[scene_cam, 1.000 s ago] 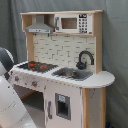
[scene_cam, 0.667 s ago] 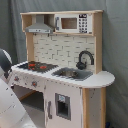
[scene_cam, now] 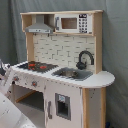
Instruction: Play with the kitchen
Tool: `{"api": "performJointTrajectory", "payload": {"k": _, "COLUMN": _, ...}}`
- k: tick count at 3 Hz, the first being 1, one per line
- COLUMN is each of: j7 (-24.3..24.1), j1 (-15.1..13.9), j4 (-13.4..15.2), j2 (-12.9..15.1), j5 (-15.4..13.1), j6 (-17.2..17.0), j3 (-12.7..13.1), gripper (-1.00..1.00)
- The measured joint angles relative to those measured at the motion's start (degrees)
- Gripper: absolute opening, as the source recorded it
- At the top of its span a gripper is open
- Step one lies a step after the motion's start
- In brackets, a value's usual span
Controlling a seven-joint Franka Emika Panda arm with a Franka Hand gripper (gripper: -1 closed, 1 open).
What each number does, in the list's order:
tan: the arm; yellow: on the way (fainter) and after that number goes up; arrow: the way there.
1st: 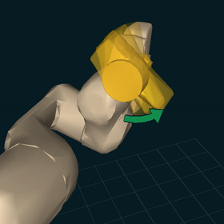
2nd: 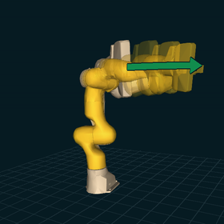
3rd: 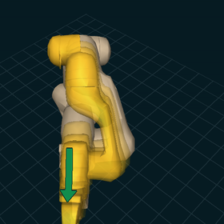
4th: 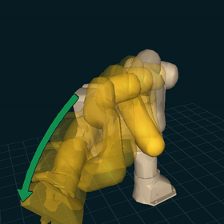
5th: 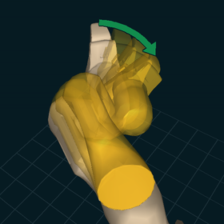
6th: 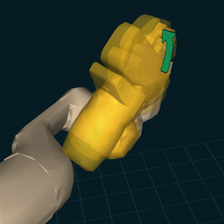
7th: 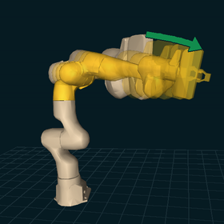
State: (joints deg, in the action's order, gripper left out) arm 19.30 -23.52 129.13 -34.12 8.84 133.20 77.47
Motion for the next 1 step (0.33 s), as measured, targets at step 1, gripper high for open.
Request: {"api": "performJointTrajectory", "payload": {"k": 1, "j7": 0.0, "j1": -0.1, "j4": 0.0, "j2": -6.1, "j5": -0.1, "j6": -1.6, "j3": -0.1, "gripper": 1.00}}
